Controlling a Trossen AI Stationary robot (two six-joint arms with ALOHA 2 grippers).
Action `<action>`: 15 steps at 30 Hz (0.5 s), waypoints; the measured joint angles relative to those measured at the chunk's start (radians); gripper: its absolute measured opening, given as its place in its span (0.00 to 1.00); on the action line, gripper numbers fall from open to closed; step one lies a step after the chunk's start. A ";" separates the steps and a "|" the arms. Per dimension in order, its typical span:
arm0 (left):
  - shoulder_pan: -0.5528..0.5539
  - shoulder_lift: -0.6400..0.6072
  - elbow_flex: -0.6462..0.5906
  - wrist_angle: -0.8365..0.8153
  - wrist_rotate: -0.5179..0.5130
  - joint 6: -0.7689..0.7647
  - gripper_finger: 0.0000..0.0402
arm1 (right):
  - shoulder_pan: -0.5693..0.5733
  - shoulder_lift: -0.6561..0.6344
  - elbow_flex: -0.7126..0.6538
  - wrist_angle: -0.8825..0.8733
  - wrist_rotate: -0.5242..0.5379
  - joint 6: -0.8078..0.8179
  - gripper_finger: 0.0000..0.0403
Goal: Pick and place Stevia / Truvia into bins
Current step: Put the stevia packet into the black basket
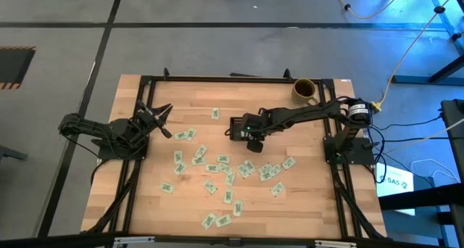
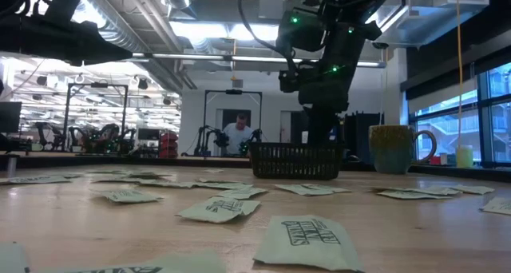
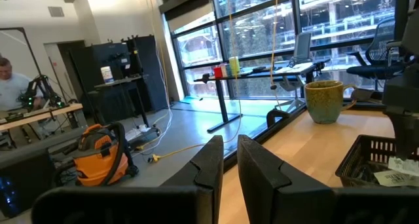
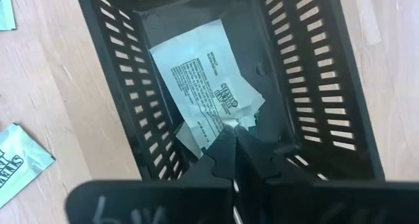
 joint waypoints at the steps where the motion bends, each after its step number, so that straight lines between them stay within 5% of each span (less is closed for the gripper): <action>1: 0.000 0.000 0.000 0.000 0.000 0.000 0.10 | 0.000 0.000 0.000 0.000 0.001 0.000 0.03; 9: 0.000 0.000 0.000 0.000 0.000 0.000 0.10 | 0.000 -0.010 0.000 -0.019 0.002 0.001 0.16; 15: 0.000 0.000 0.000 0.000 0.000 0.000 0.10 | 0.045 -0.137 0.000 -0.186 0.007 0.038 0.18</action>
